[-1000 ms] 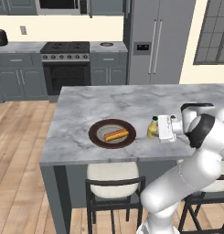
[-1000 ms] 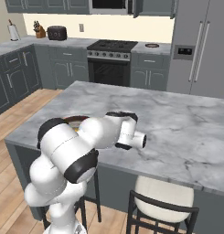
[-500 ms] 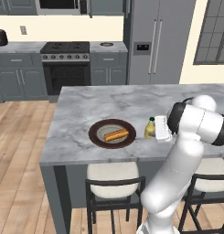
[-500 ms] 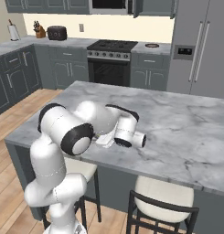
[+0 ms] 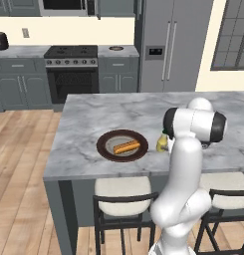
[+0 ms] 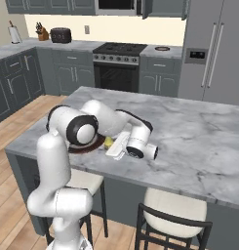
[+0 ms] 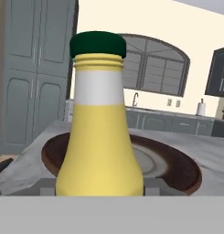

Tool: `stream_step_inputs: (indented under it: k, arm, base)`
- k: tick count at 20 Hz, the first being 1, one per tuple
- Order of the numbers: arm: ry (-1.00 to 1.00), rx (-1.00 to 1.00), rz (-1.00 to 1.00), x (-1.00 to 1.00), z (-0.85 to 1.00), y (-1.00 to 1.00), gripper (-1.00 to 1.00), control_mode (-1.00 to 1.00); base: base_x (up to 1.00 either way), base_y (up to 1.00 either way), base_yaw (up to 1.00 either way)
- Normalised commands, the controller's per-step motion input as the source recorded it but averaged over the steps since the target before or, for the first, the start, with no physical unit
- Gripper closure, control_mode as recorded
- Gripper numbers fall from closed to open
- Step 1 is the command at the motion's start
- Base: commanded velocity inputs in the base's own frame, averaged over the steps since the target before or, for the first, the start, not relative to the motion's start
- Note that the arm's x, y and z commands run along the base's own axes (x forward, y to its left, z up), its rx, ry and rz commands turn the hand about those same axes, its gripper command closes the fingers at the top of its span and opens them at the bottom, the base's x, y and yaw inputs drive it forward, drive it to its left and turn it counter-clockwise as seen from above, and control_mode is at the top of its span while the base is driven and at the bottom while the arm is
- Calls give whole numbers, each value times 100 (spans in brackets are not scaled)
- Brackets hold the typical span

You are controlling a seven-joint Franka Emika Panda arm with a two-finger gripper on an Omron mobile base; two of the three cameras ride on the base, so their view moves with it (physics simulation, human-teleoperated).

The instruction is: Move the hot dog bun to the plate on the dining table and place the condiment next to that plate. Then navigate to the fridge and take the sausage and place it on the plate as well.

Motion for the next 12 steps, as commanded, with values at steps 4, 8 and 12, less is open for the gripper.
stream_step_inputs:
  k: [4, 8, 12]
  arm:
    - [0, 0, 0, 17, -12, 0, 100, -100]
    - [0, 0, 0, 23, -10, 0, 100, -100]
    - [1, 0, 0, 32, -4, 3, 100, -100]
  base:
    - [0, 0, 0]
    - [0, 0, 0]
    - [0, 0, 0]
